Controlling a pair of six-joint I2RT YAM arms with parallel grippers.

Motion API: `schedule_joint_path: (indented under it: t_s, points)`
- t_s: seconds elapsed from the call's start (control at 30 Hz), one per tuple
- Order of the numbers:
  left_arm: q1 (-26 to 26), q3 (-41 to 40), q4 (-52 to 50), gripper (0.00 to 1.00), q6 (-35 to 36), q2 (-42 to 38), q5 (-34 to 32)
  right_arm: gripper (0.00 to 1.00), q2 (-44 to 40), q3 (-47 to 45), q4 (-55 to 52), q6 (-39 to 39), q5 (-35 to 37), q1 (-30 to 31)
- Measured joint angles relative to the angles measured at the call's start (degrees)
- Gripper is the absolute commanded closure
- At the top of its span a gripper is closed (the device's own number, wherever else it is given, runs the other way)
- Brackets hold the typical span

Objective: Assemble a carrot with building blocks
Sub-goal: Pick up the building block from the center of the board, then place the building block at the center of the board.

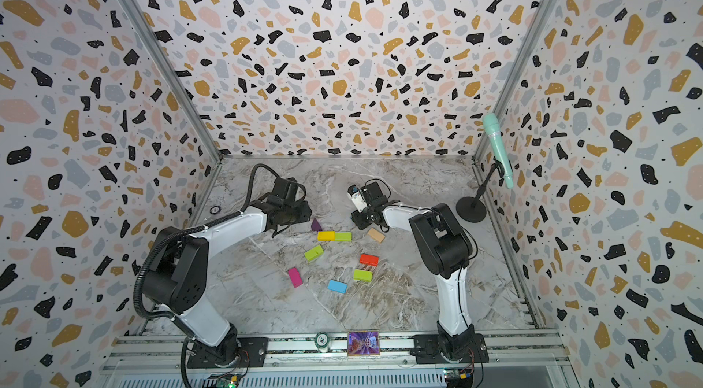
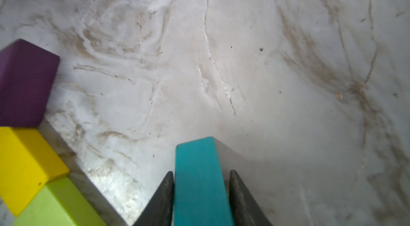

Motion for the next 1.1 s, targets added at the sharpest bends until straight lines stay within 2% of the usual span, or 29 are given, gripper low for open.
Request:
schedule_joint_path:
  t_s: [0.07, 0.23, 0.67, 0.83, 0.93, 1.03, 1.1]
  points:
    - [0.0, 0.0, 0.0, 0.61, 0.0, 0.0, 0.0, 0.82, 0.0, 0.1, 0.3, -0.1, -1.4, -0.4]
    - [0.0, 0.0, 0.0, 0.61, 0.0, 0.0, 0.0, 0.82, 0.0, 0.1, 0.3, 0.4, -6.9, -2.2]
    - [0.0, 0.0, 0.0, 0.61, 0.0, 0.0, 0.0, 0.82, 2.5, 0.3, -0.1, 8.3, -39.0, -11.0]
    - [0.0, 0.0, 0.1, 0.61, 0.0, 0.0, 0.0, 0.80, 8.4, 2.0, -0.9, 10.7, -46.1, -11.3]
    - [0.0, 0.0, 0.1, 0.61, 0.0, 0.0, 0.0, 0.74, 9.9, 3.3, -1.5, 11.7, -48.9, -11.3]
    - [0.0, 0.0, 0.1, 0.61, 0.0, 0.0, 0.0, 0.56, 11.4, 5.8, -3.3, 12.0, -49.5, -11.3]
    - [0.0, 0.0, 0.1, 0.61, 0.0, 0.0, 0.1, 0.48, 12.3, 7.4, -4.3, 12.1, -50.1, -11.3]
